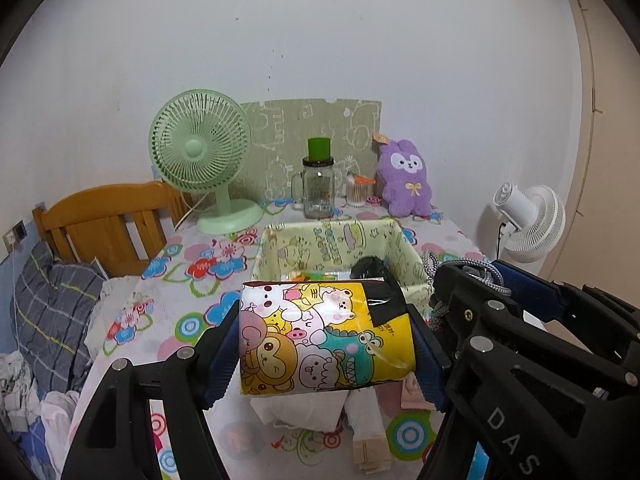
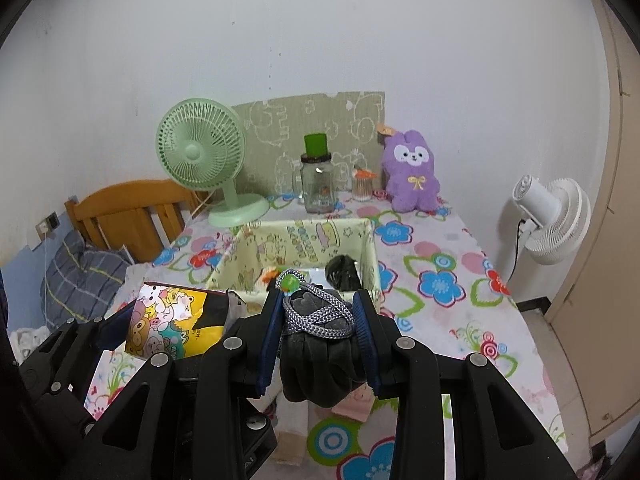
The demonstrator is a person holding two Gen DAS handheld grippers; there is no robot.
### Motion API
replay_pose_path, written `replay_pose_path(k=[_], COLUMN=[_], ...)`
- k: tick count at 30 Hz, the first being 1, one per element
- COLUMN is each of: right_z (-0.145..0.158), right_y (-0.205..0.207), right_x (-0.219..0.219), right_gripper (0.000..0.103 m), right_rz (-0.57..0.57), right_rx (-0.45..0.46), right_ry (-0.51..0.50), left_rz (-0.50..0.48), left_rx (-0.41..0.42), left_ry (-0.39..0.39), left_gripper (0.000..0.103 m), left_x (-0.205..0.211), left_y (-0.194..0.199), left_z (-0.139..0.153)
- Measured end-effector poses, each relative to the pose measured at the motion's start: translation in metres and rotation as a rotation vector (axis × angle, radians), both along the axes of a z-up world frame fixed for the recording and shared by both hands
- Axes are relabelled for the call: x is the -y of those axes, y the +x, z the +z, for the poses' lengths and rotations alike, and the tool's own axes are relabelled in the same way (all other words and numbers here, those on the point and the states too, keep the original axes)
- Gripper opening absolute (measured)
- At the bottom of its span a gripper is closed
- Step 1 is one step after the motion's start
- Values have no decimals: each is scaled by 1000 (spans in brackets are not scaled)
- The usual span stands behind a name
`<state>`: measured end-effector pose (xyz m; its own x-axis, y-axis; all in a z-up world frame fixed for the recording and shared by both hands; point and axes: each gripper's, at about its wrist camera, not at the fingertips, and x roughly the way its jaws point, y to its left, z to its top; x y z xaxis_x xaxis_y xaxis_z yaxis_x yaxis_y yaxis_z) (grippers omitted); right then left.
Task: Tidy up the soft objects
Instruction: 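Carry cartoon pouch with left gripper while right gripper carries black pouch over box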
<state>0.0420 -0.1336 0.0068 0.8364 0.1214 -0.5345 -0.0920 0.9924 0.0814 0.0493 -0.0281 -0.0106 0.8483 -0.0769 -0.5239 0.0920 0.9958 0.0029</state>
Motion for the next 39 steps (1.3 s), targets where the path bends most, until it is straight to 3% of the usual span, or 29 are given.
replay_pose_path(k=[39], right_z=[8], right_y=[89], right_x=[3], right_gripper=[39], right_rz=[5], right_rx=[62], right_ry=[21], left_rz=[37], left_rx=[39], left_ry=[-25], left_gripper=[76], left_x=[-1], left_y=[83], left_z=[7])
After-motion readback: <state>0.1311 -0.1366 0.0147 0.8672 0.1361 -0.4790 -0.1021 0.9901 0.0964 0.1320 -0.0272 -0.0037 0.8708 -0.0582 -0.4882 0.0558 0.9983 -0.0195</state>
